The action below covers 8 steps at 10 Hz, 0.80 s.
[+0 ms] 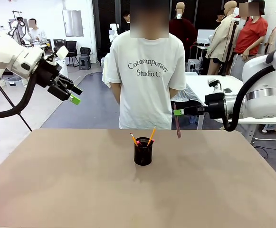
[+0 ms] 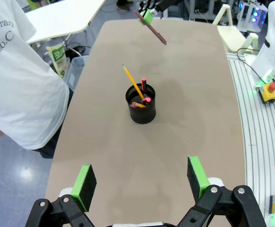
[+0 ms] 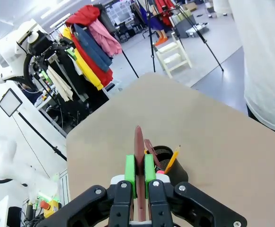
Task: Place the pens into the pen holder.
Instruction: Pick up a writing instrument from the table and place it into the Pen holder.
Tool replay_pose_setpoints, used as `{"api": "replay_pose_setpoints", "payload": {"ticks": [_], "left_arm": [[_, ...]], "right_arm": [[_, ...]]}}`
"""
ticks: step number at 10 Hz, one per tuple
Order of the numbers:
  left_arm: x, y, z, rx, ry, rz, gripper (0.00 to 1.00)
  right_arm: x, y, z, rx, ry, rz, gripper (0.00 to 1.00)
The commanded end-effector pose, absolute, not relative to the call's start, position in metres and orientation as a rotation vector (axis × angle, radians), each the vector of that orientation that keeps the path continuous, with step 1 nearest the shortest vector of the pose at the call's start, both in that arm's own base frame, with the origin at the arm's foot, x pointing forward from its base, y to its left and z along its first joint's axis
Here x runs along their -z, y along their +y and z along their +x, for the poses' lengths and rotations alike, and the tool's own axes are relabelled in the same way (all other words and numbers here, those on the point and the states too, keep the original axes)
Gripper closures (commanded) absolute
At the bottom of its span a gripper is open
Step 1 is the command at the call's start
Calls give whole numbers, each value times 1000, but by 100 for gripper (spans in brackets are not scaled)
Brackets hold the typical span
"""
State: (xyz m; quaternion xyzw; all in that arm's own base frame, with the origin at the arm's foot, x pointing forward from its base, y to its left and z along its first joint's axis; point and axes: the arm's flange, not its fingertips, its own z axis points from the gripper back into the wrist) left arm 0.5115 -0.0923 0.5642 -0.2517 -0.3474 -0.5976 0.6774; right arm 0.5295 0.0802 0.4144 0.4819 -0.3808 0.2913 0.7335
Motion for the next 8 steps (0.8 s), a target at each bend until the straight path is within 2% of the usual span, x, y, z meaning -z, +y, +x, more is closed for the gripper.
{"api": "replay_pose_setpoints", "payload": {"ticks": [1, 8], "left_arm": [[-566, -92, 512, 1347, -780, -559, 0], [-566, -92, 512, 1347, -780, -559, 0]], "right_arm": [[-417, 83, 530, -661, -830, 1048, 100], [-417, 83, 530, -661, -830, 1048, 100]]}}
